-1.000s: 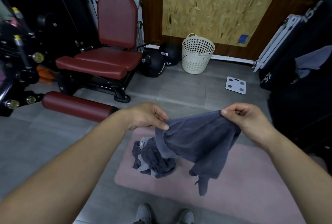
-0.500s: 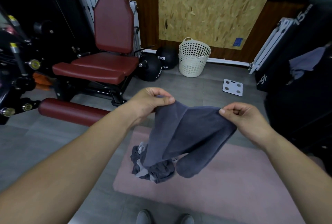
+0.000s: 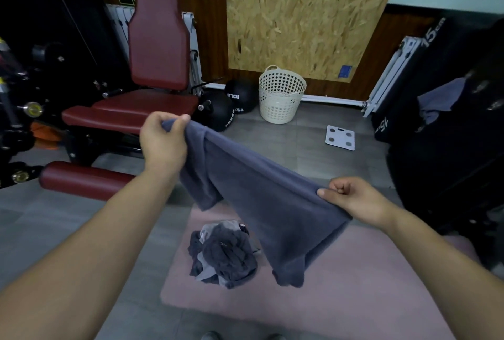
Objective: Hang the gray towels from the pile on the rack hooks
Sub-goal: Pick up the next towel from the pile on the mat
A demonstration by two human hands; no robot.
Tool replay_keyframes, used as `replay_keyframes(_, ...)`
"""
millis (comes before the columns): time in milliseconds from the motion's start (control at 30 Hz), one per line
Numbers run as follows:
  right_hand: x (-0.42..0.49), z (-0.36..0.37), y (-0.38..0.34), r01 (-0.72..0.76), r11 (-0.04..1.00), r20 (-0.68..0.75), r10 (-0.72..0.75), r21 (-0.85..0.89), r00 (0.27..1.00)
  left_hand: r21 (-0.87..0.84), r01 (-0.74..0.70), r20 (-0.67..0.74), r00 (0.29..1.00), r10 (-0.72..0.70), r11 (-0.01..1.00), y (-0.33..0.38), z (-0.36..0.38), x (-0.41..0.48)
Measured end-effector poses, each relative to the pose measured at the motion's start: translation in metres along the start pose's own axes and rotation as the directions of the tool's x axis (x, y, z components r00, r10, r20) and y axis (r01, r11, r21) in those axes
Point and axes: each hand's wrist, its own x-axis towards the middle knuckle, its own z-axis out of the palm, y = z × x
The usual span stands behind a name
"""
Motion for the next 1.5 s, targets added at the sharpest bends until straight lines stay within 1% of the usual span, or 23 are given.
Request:
replay_keyframes(33, -0.001, -0.001, 0.001, 0.0, 1.0, -0.014, 0.001, 0.018, 1.0, 0.036, -0.023, 0.011, 1.0, 0.022, 0.999, -0.002, -0.002, -0.001)
replay_keyframes(67, -0.001, -0.002, 0.0, 0.005, 0.998, -0.021, -0.004, 0.058, 1.0, 0.076, -0.073, 0.09, 0.994, 0.066, 0.994, -0.004, 0.0, -0.006)
replay_keyframes(100, -0.001, 0.0, -0.004, 0.014, 0.994, -0.021, -0.012, 0.11, 1.0, 0.103, -0.144, 0.223, 0.968, 0.118, 0.984, -0.004, 0.005, -0.015)
replay_keyframes(133, 0.0, 0.003, -0.01, 0.027, 0.986, -0.012, -0.025, 0.165, 1.0, 0.105, -0.207, 0.388, 0.909, 0.151, 0.973, -0.005, 0.011, -0.025)
replay_keyframes(167, 0.002, 0.008, -0.016, 0.038, 0.973, 0.007, -0.04, 0.226, 0.999, 0.08, -0.235, 0.556, 0.817, 0.153, 0.969, -0.005, 0.019, -0.038)
replay_keyframes(233, 0.006, 0.022, -0.03, 0.036, 0.931, 0.06, -0.062, 0.362, 0.996, 0.049, -0.184, 0.805, 0.59, 0.071, 0.982, -0.002, 0.033, -0.062)
replay_keyframes(267, 0.009, 0.028, -0.036, 0.029, 0.906, 0.083, -0.07, 0.421, 0.994, 0.047, -0.159, 0.868, 0.495, 0.038, 0.986, 0.0, 0.038, -0.072)
replay_keyframes(300, 0.011, 0.033, -0.041, 0.023, 0.881, 0.099, -0.079, 0.472, 0.992, 0.044, -0.137, 0.902, 0.431, 0.019, 0.99, 0.001, 0.043, -0.081)
replay_keyframes(400, 0.01, 0.035, -0.05, 0.003, 0.872, 0.146, -0.085, 0.489, 0.986, -0.001, -0.011, 0.94, 0.341, 0.005, 1.0, 0.004, 0.052, -0.092)
replay_keyframes(567, -0.001, 0.018, -0.046, 0.048, 0.92, 0.145, -0.113, 0.388, 0.983, -0.011, 0.083, 0.95, 0.311, -0.015, 0.997, 0.007, 0.05, -0.095)
replay_keyframes(700, -0.01, 0.016, -0.041, 0.06, 0.958, 0.146, -0.104, 0.281, 0.984, -0.056, 0.127, 0.942, 0.336, 0.01, 0.99, 0.021, 0.047, -0.089)
replay_keyframes(767, -0.012, 0.013, -0.037, 0.061, 0.964, 0.122, -0.095, 0.258, 0.988, -0.089, 0.128, 0.916, 0.399, 0.031, 0.988, 0.034, 0.045, -0.079)
replay_keyframes(833, -0.013, 0.008, -0.032, 0.064, 0.966, 0.048, -0.078, 0.251, 0.996, -0.117, 0.136, 0.874, 0.484, 0.037, 0.984, 0.043, 0.04, -0.063)
replay_keyframes(900, -0.011, 0.0, -0.023, 0.042, 0.952, -0.019, -0.038, 0.302, 0.999, -0.123, 0.125, 0.838, 0.544, 0.036, 0.984, 0.043, 0.032, -0.049)
replay_keyframes(1000, -0.007, -0.006, -0.013, 0.003, 0.929, -0.03, 0.009, 0.37, 1.0, -0.076, 0.037, 0.794, 0.607, 0.038, 0.996, 0.03, 0.027, -0.04)
replay_keyframes(1067, -0.005, -0.004, -0.011, -0.008, 0.933, 0.002, 0.007, 0.359, 1.0, -0.003, -0.048, 0.747, 0.664, 0.034, 0.999, 0.014, 0.027, -0.037)
replay_keyframes(1133, -0.004, 0.0, -0.016, 0.005, 0.939, 0.027, -0.015, 0.344, 1.0, 0.074, -0.167, 0.721, 0.69, 0.063, 0.983, 0.0, 0.028, -0.033)
replay_keyframes(1200, -0.003, 0.005, -0.027, 0.04, 0.947, 0.033, -0.054, 0.32, 0.998, 0.14, -0.271, 0.758, 0.648, 0.073, 0.952, -0.003, 0.029, -0.037)
replay_keyframes(1233, -0.001, 0.007, -0.035, 0.058, 0.946, 0.039, -0.074, 0.319, 0.996, 0.132, -0.267, 0.808, 0.587, 0.053, 0.955, 0.001, 0.032, -0.044)
replay_keyframes(1333, 0.004, 0.012, -0.061, 0.124, 0.934, 0.021, -0.139, 0.336, 0.99, 0.006, -0.061, 0.95, 0.313, 0.013, 0.998, 0.018, 0.047, -0.068)
replay_keyframes(1367, 0.005, 0.012, -0.067, 0.145, 0.927, 0.008, -0.157, 0.347, 0.988, -0.026, 0.008, 0.962, 0.272, 0.023, 1.0, 0.02, 0.052, -0.073)
replay_keyframes(1433, 0.006, 0.009, -0.074, 0.165, 0.917, 0.008, -0.18, 0.363, 0.984, -0.073, 0.077, 0.962, 0.268, 0.05, 0.994, 0.021, 0.057, -0.08)
replay_keyframes(1500, 0.005, 0.005, -0.075, 0.166, 0.92, 0.023, -0.186, 0.356, 0.982, -0.068, 0.066, 0.958, 0.283, 0.046, 0.996, 0.02, 0.059, -0.082)
